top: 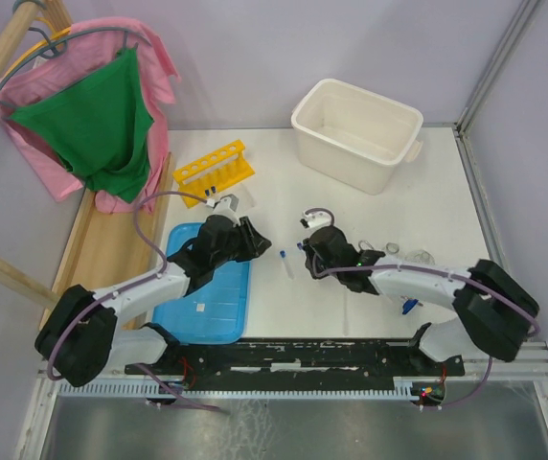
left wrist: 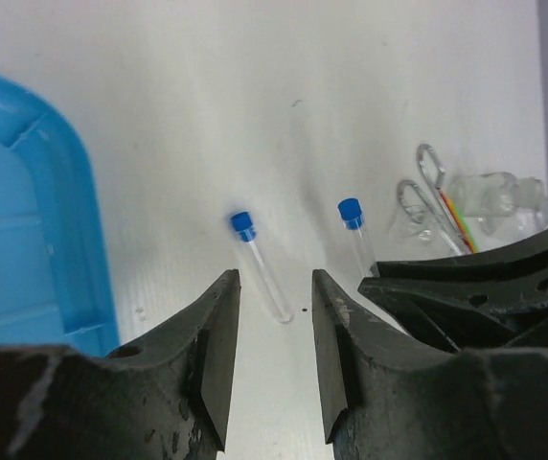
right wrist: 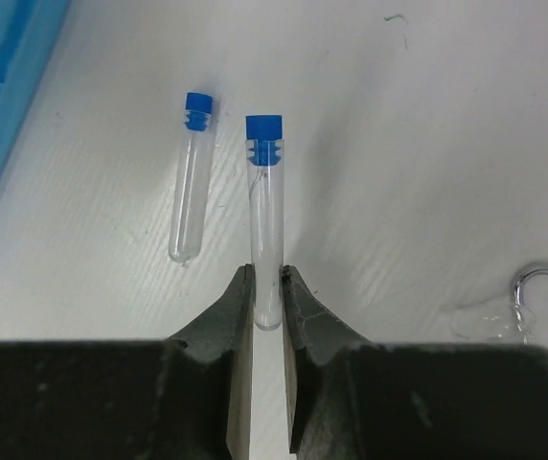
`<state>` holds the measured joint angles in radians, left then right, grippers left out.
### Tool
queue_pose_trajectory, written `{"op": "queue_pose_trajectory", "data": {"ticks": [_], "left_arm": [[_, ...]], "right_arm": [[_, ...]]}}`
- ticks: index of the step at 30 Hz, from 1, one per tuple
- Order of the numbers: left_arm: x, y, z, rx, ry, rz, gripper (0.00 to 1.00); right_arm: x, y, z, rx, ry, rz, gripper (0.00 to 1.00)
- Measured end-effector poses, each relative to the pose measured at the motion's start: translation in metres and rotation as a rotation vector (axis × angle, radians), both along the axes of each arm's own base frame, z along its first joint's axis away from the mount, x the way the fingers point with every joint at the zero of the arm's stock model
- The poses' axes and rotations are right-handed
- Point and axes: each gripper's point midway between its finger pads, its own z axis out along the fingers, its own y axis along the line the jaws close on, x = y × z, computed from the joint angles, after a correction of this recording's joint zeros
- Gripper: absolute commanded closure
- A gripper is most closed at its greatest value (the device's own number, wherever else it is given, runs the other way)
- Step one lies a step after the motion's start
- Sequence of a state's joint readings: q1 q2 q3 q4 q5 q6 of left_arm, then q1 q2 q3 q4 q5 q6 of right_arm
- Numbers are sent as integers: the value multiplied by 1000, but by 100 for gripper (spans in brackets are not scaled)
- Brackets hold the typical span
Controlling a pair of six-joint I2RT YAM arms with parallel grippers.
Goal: Organize the chemistry lab equipment
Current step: Pick up the test tube at the center of the board.
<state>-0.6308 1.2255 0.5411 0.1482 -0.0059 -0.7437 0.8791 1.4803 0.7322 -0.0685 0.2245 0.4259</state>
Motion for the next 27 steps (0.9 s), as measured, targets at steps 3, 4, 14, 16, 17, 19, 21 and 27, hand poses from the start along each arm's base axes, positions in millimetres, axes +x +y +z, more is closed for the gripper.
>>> {"op": "queue_pose_trajectory", "data": {"ticks": [3,4,14,16,17,19,21,27], "left_arm": [[2,-17,16,-82,-8,-34,55],[2,-27,24,-122,-14,-55,55],[-11,-73,37,-257,29,-170,55],[-13,-75,36,-264,42,-176,55],[-13,-76,36,-267,43,-175,55],[-13,-76,37,-271,43,-175,55],[-13,-76,37,-272,44,-172,55],[-10,-74,33,-253,45,-146,55]], "right_arm": [[-6,-1,21,78,-67,12,83],[-10,3,30,114,-97,28,83],[-36,30,45,168,-158,133,83],[-38,31,45,157,-167,140,82],[-39,32,45,153,-172,141,82],[-38,31,46,145,-184,138,82],[-39,30,46,139,-188,135,82],[-42,27,52,137,-199,133,82]]}}
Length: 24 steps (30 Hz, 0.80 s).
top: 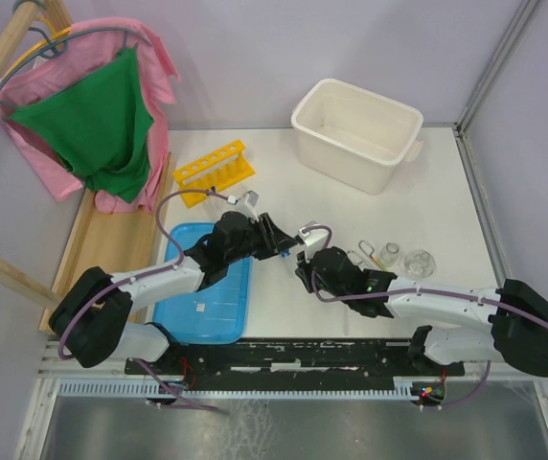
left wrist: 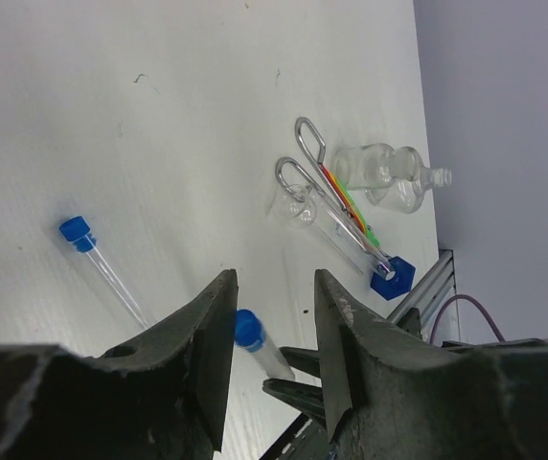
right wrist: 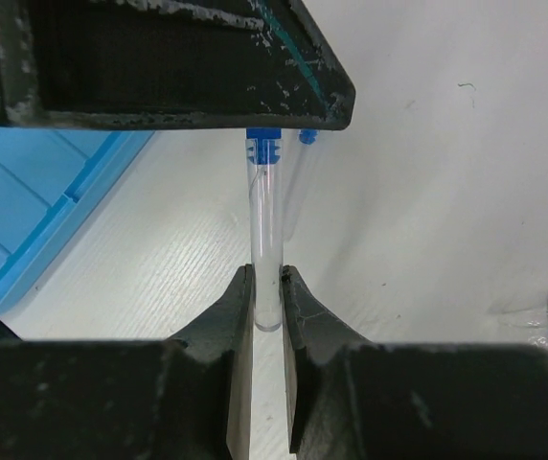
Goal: Organize the chemistry lab equipment
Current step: Pick up the test tube at the center of the board.
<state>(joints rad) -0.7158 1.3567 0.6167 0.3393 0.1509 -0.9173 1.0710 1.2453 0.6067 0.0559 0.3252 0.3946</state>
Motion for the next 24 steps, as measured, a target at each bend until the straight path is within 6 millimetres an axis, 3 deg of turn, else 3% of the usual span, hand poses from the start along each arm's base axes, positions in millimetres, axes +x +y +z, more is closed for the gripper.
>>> {"op": "queue_pose_trajectory", "data": {"ticks": [8,24], "left_arm": [[3,7,-8,44,12,32,55],[-6,-7,-4,7,8,-18,60]], "right_arm": [[1,-5,17,25,-35,-18,82],[3,-7,6,-10,-31,-34,81]]}}
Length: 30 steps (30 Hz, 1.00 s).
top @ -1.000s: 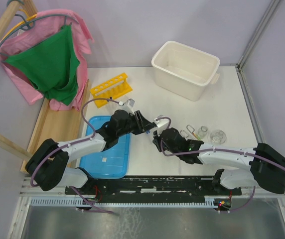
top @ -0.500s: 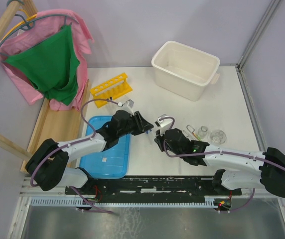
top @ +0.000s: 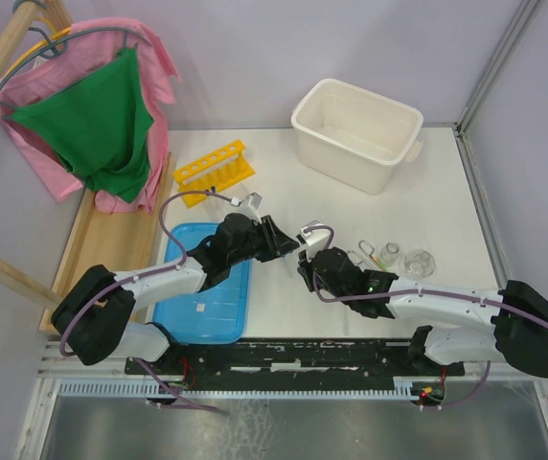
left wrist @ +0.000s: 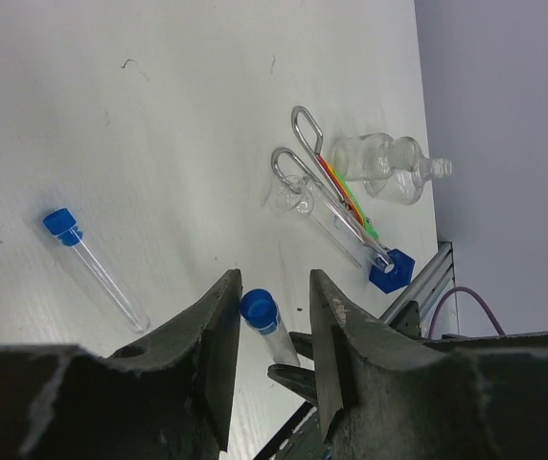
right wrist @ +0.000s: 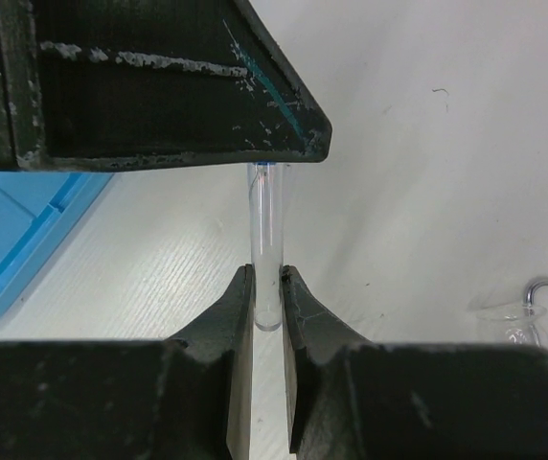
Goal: Organize the chemistry lab equipment
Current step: Pick up the test tube at the center of the board.
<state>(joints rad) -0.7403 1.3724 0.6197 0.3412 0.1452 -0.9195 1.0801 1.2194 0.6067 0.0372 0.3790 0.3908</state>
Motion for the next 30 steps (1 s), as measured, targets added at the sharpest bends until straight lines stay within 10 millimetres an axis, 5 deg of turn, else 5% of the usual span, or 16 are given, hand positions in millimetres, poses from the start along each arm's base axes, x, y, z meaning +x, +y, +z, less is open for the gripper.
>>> {"op": "queue_pose_trajectory", "data": {"ticks": [20,26,30], "left_arm": [[-6,0,-9,21,32,-17,81],[-6,0,-12,30,37,-15,83],[-3,7,-23,78,43,20,84]], "right_arm": [[4,-5,-3,-20,-12,-32,80],[3,-5,-6,-27,-3,-29,54],[2,-3,-6,-25,2,-15,49]]}}
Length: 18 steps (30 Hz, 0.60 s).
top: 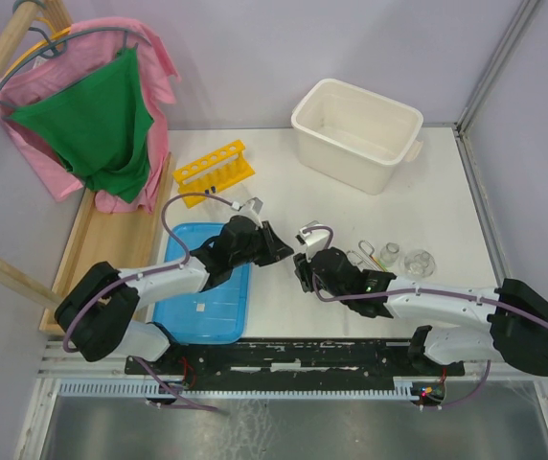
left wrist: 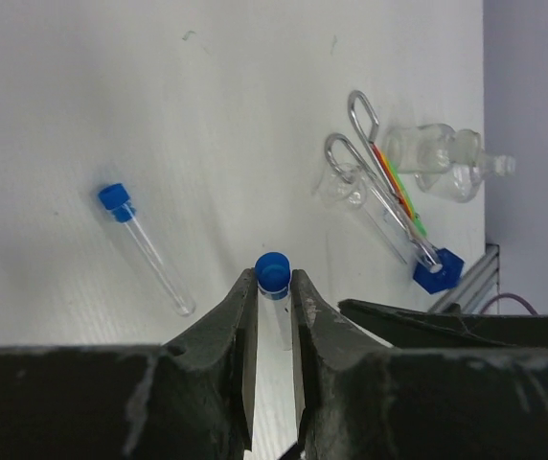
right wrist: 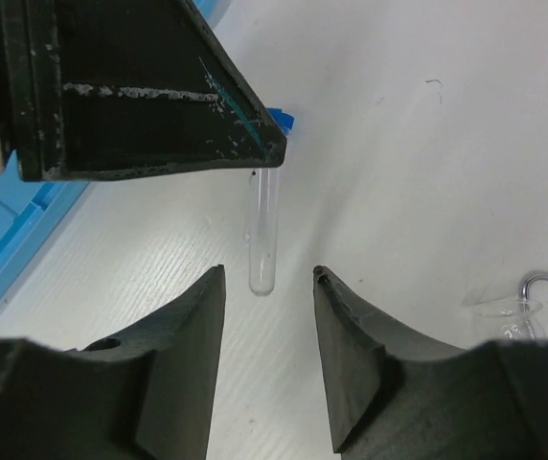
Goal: Organize the chemistry lab equipment
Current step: Pick up the test tube at the center of the board, then insert the test tube into the slot of the test tube rack.
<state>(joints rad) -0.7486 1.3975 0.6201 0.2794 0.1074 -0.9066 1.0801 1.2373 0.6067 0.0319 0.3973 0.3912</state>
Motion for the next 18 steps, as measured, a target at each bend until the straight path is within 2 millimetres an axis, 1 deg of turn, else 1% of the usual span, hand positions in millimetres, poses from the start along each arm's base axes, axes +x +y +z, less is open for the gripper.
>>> {"op": "queue_pose_trajectory", "data": {"ticks": [3,5,7,10,12,14,16,18], "left_arm": [[6,9,-7,68,-17,33,85],[14,14,-6,109,-42,57,85],[24,20,0,158,-78,88,85],[45,28,15,232,-164,141,85],[63,40,30,306,-240,205,85],[83,53,47,384,-323,283,86],[103,70,62,480,-399,369,87],[119,87,69,567,-446,436,87]], "right_arm": [[-2,2,0,7,6,13,49],[-3,3,3,15,6,19,49],[-3,3,7,27,-1,19,49],[-2,0,11,37,-12,8,49],[-2,-3,9,31,-14,-4,49],[-1,-6,5,18,-12,-13,49],[-1,-7,3,11,-10,-20,49],[0,-8,0,3,-6,-27,49]]}}
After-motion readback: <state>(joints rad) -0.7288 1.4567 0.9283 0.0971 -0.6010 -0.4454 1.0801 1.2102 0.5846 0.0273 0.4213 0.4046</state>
